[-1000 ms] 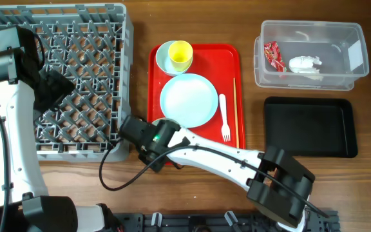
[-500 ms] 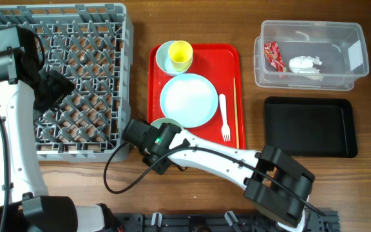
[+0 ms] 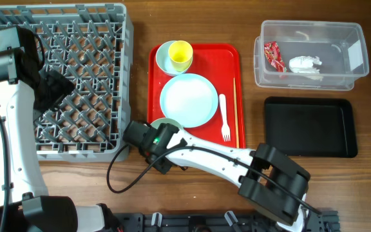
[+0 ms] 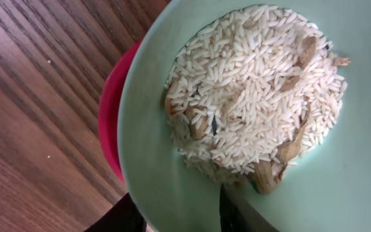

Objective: Sort waste into correct bins and load items into the dishwasher rack
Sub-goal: 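Lower the right gripper to the green rice bowl and grasp its rim, then carry the green bowl over the black tray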

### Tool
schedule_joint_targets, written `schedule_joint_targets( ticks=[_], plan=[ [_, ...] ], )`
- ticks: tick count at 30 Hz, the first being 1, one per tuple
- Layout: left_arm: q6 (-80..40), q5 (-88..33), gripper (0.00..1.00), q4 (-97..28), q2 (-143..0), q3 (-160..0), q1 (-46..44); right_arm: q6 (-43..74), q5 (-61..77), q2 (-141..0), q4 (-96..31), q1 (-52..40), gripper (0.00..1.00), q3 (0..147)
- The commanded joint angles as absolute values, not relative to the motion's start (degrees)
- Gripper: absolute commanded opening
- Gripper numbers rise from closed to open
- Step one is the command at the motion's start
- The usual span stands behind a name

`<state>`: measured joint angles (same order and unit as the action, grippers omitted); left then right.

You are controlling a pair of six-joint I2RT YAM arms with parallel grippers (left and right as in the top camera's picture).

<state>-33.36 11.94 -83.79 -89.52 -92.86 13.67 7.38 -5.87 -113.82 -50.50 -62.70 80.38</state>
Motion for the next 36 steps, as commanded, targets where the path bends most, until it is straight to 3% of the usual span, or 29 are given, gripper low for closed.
schedule_joint_targets(
  ticks=[1, 6, 9, 15, 23, 25, 29, 36],
  plan=[
    [-34.11, 11.84, 1.00, -83.81, -88.84, -93.71, 14.00, 6.66, -7.11, -115.72, -50.06, -62.65, 0.33, 80.12],
    [-34.11, 11.84, 1.00, -83.81, -88.84, -93.71, 14.00, 9.50, -6.90, -115.70, -50.41, -62.65, 0.13, 80.20],
    [-34.11, 11.84, 1.00, -83.79, -88.84, -93.71, 14.00, 11.55, -6.90, -115.70, -50.52, -62.65, 0.07, 80.84],
    [-34.11, 11.84, 1.00, -83.81, -88.84, -93.71, 14.00, 17.26, -7.49, -115.61, -55.35, -62.22, 0.04, 86.70],
    [-34.11, 11.84, 1.00, -83.81, -88.84, -93.71, 14.00, 35.29, -13.32, -115.61, -67.09, -58.24, 0.04, 93.84],
    [-34.11, 11.84, 1.00, -83.81, -88.84, -93.71, 14.00, 43.99, -17.98, -115.48, -73.14, -54.19, 0.04, 94.74],
    [-34.11, 11.84, 1.00, -83.81, -88.84, -93.71, 14.00, 50.15, -19.31, -112.33, -80.49, -45.15, 0.04, 94.83],
    [-34.11, 11.84, 1.00, -83.81, -88.84, -93.71, 14.00, 42.13, -15.29, -99.26, -81.58, -24.60, 0.04, 94.83]
  ],
)
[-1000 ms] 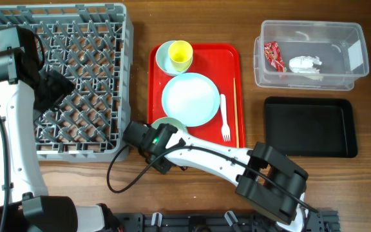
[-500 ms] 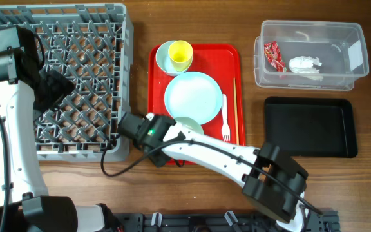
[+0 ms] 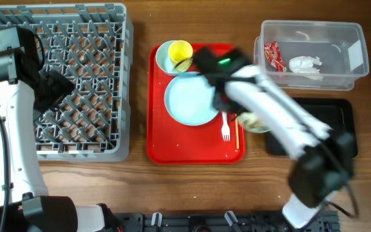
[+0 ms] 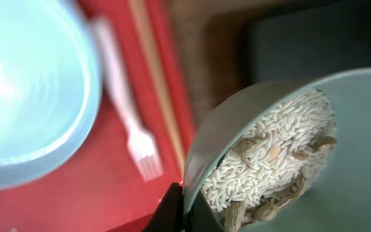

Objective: Sort waste into correct bins and load items into the dishwasher rack
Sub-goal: 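Carry the green bowl over the black tray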

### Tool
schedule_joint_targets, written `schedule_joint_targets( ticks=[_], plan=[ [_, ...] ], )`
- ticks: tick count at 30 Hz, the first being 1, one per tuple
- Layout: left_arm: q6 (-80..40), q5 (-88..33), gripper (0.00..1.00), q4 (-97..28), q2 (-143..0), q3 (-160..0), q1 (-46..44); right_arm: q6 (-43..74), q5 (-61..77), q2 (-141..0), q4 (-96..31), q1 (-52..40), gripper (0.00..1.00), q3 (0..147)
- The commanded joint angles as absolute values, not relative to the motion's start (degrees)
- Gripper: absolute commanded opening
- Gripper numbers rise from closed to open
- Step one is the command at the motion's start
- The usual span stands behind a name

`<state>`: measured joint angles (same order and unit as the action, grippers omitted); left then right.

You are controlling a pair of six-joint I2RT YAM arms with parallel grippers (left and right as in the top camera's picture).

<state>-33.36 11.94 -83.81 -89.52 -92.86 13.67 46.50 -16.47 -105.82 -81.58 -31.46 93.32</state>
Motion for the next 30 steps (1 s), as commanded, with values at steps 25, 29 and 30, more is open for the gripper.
schedule_joint_targets(
  ticks=[25, 29, 30],
  plan=[
    [-34.11, 11.84, 1.00, -83.81, -88.84, -93.71, 14.00, -6.90, 69.76, -98.41, -66.11, 37.34, 0.04, 68.53],
    [-34.11, 11.84, 1.00, -83.81, -88.84, -93.71, 14.00, -8.93, 77.65, -99.15, -65.14, 38.85, 0.04, 66.02],
    [-34.11, 11.84, 1.00, -83.81, -88.84, -93.71, 14.00, -8.91, 77.62, -99.15, -64.95, 39.20, 0.04, 66.02]
  ],
)
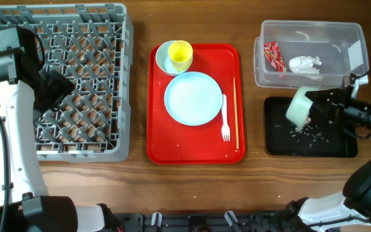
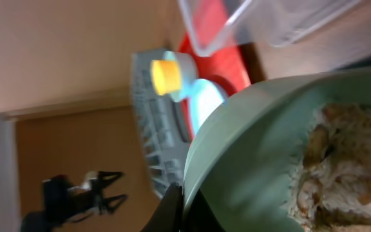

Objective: Sort waste into correct bins and load items into the dishwasher rack
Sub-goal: 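Carry the green bowl over the black tray, then tilt the green bowl to pour the rice onto the black tray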

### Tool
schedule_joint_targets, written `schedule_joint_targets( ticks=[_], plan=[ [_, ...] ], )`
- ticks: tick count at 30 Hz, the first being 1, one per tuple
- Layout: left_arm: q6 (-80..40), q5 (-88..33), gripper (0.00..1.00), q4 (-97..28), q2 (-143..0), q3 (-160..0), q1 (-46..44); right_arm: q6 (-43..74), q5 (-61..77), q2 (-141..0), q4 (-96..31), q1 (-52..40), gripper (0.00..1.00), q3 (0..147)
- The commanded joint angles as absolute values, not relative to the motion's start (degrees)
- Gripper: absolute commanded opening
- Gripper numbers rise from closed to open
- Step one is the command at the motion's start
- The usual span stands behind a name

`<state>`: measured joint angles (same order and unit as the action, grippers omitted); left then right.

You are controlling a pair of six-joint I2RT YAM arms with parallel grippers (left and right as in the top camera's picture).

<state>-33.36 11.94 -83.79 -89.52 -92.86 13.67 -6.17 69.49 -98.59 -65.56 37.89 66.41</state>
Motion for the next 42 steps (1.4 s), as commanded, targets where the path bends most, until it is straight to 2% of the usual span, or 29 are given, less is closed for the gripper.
schedule_joint_targets(
  ticks=[1, 10, 14, 16, 26, 28, 31, 34, 36, 39, 41, 42],
  plan=[
    [-34.11, 11.84, 1.00, -83.81, -88.84, -93.71, 14.00, -8.78, 77.65, -99.15, -64.99, 39.64, 0.04, 66.02],
    [-34.11, 11.84, 1.00, -83.81, -88.84, -93.71, 14.00, -6.11, 73.95, -99.18, -63.48, 46.46, 0.04, 66.02],
    [-34.11, 11.84, 1.00, -83.81, -88.84, -93.71, 14.00, -9.89, 75.94, -99.18, -66.85, 46.48, 0.04, 66.02],
    [-34.11, 11.84, 1.00, -83.81, -88.84, -93.71, 14.00, -6.13, 75.05, -99.24, -63.66, 46.50, 0.04, 66.02],
    [-34.11, 11.84, 1.00, -83.81, -88.84, -93.71, 14.00, -4.12, 75.09, -99.29, -61.17, 46.48, 0.04, 66.02],
    [-34.11, 11.84, 1.00, -83.81, -88.84, -93.71, 14.00, -9.78, 79.92, -99.29, -65.04, 46.48, 0.04, 66.02],
    [-34.11, 11.84, 1.00, -83.81, -88.84, -93.71, 14.00, -3.49, 76.82, -99.35, -61.49, 46.24, 0.04, 66.02],
    [-34.11, 11.84, 1.00, -83.81, -88.84, -93.71, 14.00, -9.13, 79.85, -99.35, -64.10, 46.11, 0.04, 66.02],
    [-34.11, 11.84, 1.00, -83.81, -88.84, -93.71, 14.00, -3.20, 75.26, -99.37, -61.69, 46.11, 0.04, 66.02],
    [-34.11, 11.84, 1.00, -83.81, -88.84, -93.71, 14.00, -10.55, 81.19, -99.35, -66.61, 46.09, 0.04, 66.02],
    [-34.11, 11.84, 1.00, -83.81, -88.84, -93.71, 14.00, -2.96, 78.37, -99.44, -62.43, 46.11, 0.04, 66.02],
    [-34.11, 11.84, 1.00, -83.81, -88.84, -93.71, 14.00, -4.16, 79.20, -99.44, -63.70, 46.26, 0.04, 66.02]
  ],
)
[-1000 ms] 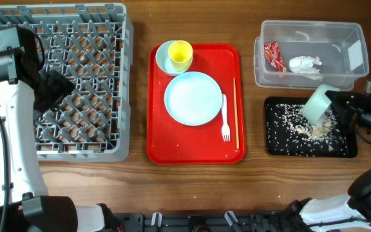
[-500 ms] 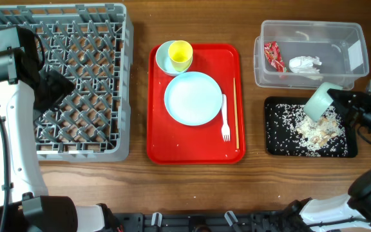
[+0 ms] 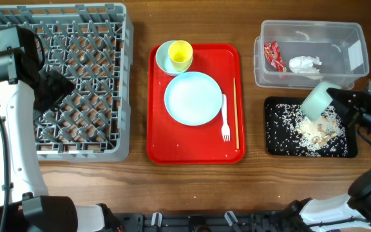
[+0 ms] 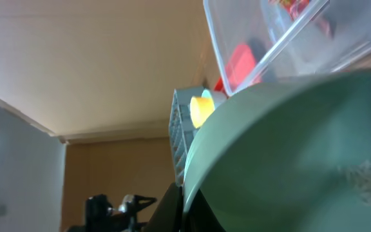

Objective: Sort waste into correct bins and load items into the dishwasher rack
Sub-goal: 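Tilt the green bowl to pour the rice onto the black tray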

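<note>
My right gripper [image 3: 332, 103] is shut on the rim of a pale green bowl [image 3: 319, 100], tipped on its side over the black bin [image 3: 275, 143]. A heap of rice [image 3: 314, 131] lies in that bin. In the right wrist view the bowl [image 4: 301, 148] fills the lower right, its inside nearly bare. On the red tray [image 3: 166, 145] rest a light blue plate [image 3: 192, 98], a white fork [image 3: 224, 118], a chopstick [image 3: 235, 113] and a yellow cup [image 3: 180, 55] in a small bowl. My left gripper's fingers are hidden over the grey dishwasher rack [image 3: 57, 77].
A clear plastic bin [image 3: 311, 53] holding a red wrapper [image 3: 274, 57] and crumpled white paper [image 3: 304, 63] stands behind the black bin. The left arm [image 3: 11, 96] lies across the rack's left part.
The bowl has tipped further and most of its rice now lies heaped in the black bin, where only scattered grains lay before. My right gripper has shifted slightly right.
My right gripper held the rice-filled green bowl at the tray's front left corner. Then it held the bowl between tray and black bin, then tilted over the bin with some grains fallen. Now the rice lies in the bin. The left arm stayed over the rack.
</note>
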### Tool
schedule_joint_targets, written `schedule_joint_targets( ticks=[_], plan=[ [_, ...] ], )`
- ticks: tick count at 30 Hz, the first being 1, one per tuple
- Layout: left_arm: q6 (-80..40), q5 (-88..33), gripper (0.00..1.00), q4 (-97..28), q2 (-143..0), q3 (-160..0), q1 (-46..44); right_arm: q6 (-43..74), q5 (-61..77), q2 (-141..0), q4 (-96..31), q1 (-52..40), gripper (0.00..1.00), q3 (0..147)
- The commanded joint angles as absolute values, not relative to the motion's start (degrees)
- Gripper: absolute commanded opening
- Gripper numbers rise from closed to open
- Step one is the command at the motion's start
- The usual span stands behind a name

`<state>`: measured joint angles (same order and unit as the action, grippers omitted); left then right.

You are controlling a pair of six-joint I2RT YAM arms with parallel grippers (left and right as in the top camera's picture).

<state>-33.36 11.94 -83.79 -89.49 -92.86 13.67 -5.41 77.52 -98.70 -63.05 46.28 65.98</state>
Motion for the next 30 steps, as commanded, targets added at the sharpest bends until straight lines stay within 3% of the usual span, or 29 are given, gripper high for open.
schedule_joint_targets(
  ticks=[1, 2, 4, 8, 10, 13, 16, 18, 20, 22, 24, 26, 30],
  plan=[
    [-34.11, 11.84, 1.00, -83.81, -88.84, -93.71, 14.00, -8.36, 81.28, -99.44, -64.69, 46.37, 0.04, 66.02],
    [-34.11, 11.84, 1.00, -83.81, -88.84, -93.71, 14.00, -10.13, 81.28, -99.44, -63.81, 46.37, 0.04, 66.02],
    [-34.11, 11.84, 1.00, -83.81, -88.84, -93.71, 14.00, -1.28, 75.99, -99.66, -61.41, 46.37, 0.04, 65.98],
    [-34.11, 11.84, 1.00, -83.81, -88.84, -93.71, 14.00, -8.43, 77.28, -99.66, -62.98, 46.37, 0.04, 65.98],
    [-34.11, 11.84, 1.00, -83.81, -88.84, -93.71, 14.00, -1.23, 70.50, -99.68, -61.87, 46.39, 0.04, 65.98],
    [-34.11, 11.84, 1.00, -83.79, -88.84, -93.71, 14.00, -15.11, 79.02, -99.66, -68.77, 46.46, 0.04, 65.98],
    [-34.11, 11.84, 1.00, -83.81, -88.84, -93.71, 14.00, -2.96, 73.34, -99.72, -67.05, 46.48, 0.04, 65.98],
    [-34.11, 11.84, 1.00, -83.79, -88.84, -93.71, 14.00, -9.91, 80.29, -99.72, -67.42, 46.46, 0.04, 65.98],
    [-34.11, 11.84, 1.00, -83.81, -88.84, -93.71, 14.00, -1.10, 76.27, -99.79, -63.90, 46.48, 0.04, 65.98],
    [-34.11, 11.84, 1.00, -83.81, -88.84, -93.71, 14.00, -12.25, 84.49, -99.55, -70.70, 46.11, 0.04, 65.98],
    [-34.11, 11.84, 1.00, -83.81, -88.84, -93.71, 14.00, -13.56, 83.24, -99.46, -75.18, 45.34, 0.04, 65.98],
    [-34.11, 11.84, 1.00, -83.81, -88.84, -93.71, 14.00, -24.71, 84.33, -98.21, -83.24, 44.25, 0.04, 65.98],
    [-34.11, 11.84, 1.00, -83.81, -88.84, -93.71, 14.00, -26.85, 80.47, -95.22, -84.09, 41.56, 0.05, 66.54]
  ],
)
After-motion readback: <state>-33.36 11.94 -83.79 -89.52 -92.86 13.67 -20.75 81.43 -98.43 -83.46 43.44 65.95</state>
